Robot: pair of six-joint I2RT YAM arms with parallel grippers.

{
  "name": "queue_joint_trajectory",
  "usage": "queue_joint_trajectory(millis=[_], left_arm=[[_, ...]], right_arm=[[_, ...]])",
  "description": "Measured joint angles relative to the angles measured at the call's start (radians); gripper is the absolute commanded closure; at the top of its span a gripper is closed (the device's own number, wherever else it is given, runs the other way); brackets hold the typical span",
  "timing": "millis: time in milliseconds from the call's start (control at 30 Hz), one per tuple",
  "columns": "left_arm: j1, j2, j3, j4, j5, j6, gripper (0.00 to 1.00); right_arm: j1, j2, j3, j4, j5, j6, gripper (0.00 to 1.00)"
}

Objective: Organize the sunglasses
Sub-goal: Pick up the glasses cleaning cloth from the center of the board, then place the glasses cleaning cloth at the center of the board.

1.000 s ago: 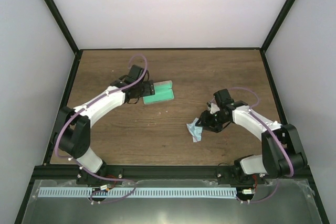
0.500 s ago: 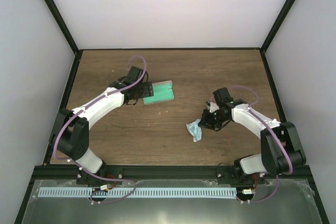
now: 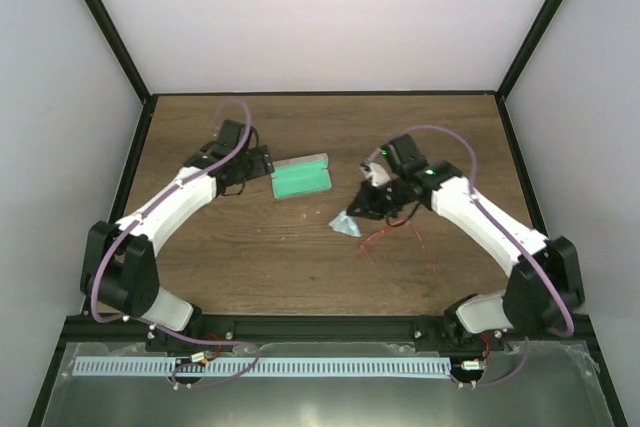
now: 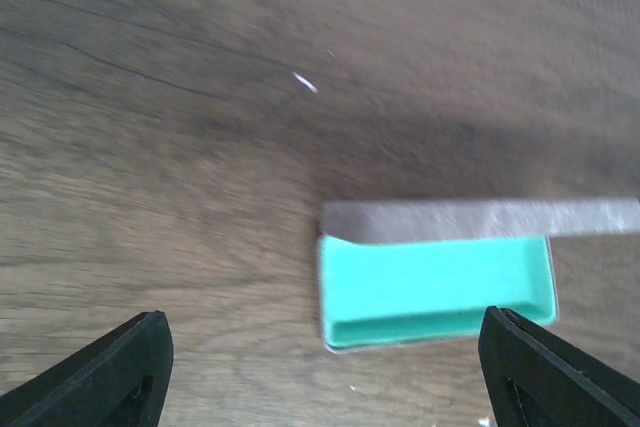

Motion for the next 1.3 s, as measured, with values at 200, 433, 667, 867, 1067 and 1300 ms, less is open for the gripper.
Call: queue_joint_trajectory(millis=[200, 433, 667, 867, 1067, 1300], left_arm=[[0.109, -0.072, -0.023, -0.003, 0.011, -0.008, 0.15], [0.131, -0.108, -0.063, -0.016, 0.014, -0.008, 0.15], [0.144, -0.128, -0.084, -0.04, 0.01, -0.008, 0.14], [0.146, -0.145, -0.12, -0.046, 0.011, -0.008, 0.14], [0.146, -0.144, -0.146, -0.045, 0.015, -0.008, 0.14], [0.146, -0.136, -0.148, -0.037, 0.035, -0.008, 0.14]], right_arm=[[0.201, 0.17, 0.208, 0.002, 0.001, -0.006, 0.99], [0.227, 0.311, 0.212, 0.051, -0.06, -0.021, 0.99], [0.276, 0.465, 0.213, 0.085, -0.103, -0.025, 0.99], [0.269, 0.51, 0.216, 0.09, -0.063, -0.039, 0.56], [0.267, 0.51, 0.243, 0.083, 0.029, -0.049, 0.47], [0.281, 0.48, 0.264, 0.026, 0.193, -0.063, 0.51]])
